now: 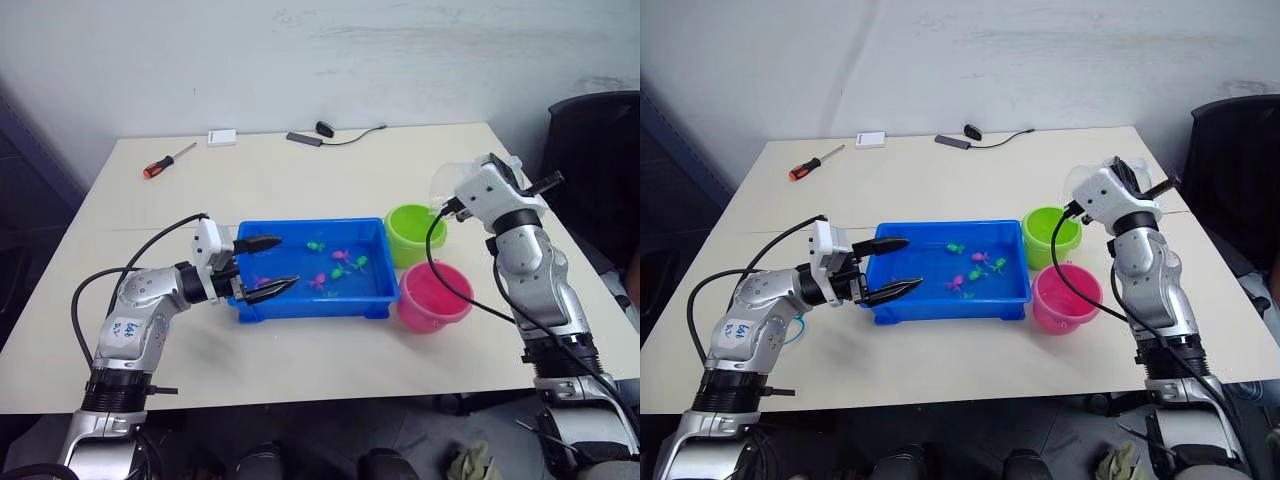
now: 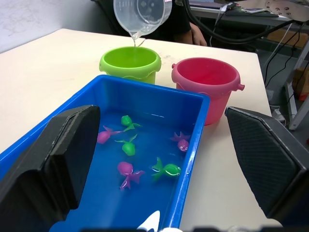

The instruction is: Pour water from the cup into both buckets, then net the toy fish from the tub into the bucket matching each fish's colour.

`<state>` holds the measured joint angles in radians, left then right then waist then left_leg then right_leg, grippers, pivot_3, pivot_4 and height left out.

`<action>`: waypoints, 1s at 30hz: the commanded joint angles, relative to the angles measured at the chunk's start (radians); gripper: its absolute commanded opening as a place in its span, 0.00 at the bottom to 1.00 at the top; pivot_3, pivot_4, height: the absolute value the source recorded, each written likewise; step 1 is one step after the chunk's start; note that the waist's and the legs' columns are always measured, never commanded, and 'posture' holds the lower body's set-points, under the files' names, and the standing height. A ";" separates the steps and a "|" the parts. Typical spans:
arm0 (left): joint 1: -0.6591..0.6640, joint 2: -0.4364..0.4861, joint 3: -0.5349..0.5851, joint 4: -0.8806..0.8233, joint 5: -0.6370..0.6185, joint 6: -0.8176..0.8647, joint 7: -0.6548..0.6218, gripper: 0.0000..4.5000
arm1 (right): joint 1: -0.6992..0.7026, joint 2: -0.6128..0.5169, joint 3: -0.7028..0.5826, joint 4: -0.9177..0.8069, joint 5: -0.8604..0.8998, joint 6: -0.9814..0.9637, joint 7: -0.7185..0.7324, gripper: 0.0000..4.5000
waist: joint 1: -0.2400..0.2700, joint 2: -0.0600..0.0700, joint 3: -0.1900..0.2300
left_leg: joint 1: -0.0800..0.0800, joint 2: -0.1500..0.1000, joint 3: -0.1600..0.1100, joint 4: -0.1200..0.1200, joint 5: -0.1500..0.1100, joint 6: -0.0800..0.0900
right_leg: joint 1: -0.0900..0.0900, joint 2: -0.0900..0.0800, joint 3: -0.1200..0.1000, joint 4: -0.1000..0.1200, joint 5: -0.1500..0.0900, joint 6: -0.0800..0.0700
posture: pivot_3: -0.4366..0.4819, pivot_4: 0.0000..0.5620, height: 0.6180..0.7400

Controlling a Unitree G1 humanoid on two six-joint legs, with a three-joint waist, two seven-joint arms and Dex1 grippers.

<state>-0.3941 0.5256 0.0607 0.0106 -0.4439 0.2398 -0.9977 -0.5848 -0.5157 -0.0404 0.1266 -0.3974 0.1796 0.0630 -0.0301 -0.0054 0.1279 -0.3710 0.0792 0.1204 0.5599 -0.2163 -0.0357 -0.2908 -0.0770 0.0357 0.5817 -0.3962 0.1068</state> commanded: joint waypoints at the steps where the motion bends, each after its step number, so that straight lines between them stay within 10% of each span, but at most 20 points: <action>1: -0.003 0.007 0.026 -0.034 -0.024 -0.012 -0.006 1.00 | -0.011 0.023 -0.069 -0.067 0.080 0.054 0.016 0.00 | 0.000 0.000 0.000 | 0.000 0.000 0.000 0.000 0.000 0.000 | 0.000 0.000 0.000 0.000 0.000 0.000 | 0.48 0.27 0.94; 18: -0.003 0.004 0.026 -0.033 -0.030 -0.012 -0.010 1.00 | 0.024 0.234 -0.484 -0.159 0.531 0.374 -0.087 0.00 | -0.002 0.000 0.000 | 0.000 0.002 0.000 -0.001 -0.003 -0.001 | 0.000 -0.001 0.000 -0.001 0.000 0.000 | 0.48 0.27 0.94; 30: -0.008 0.011 0.026 -0.037 -0.030 -0.002 -0.015 1.00 | 0.089 0.289 -0.531 -0.067 0.626 0.311 -0.163 0.00 | -0.004 0.001 0.000 | 0.000 0.003 0.000 -0.002 -0.003 -0.002 | 0.000 -0.001 0.000 -0.002 0.000 0.000 | 0.48 0.27 0.94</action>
<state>-0.3941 0.5256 0.0617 0.0106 -0.4468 0.2404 -1.0078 -0.4962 -0.2220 -0.5654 0.0777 0.2131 0.5215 -0.0876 -0.0341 -0.0042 0.1279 -0.3710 0.0820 0.1209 0.5581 -0.2195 -0.0372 -0.2910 -0.0777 0.0357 0.5793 -0.3962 0.1065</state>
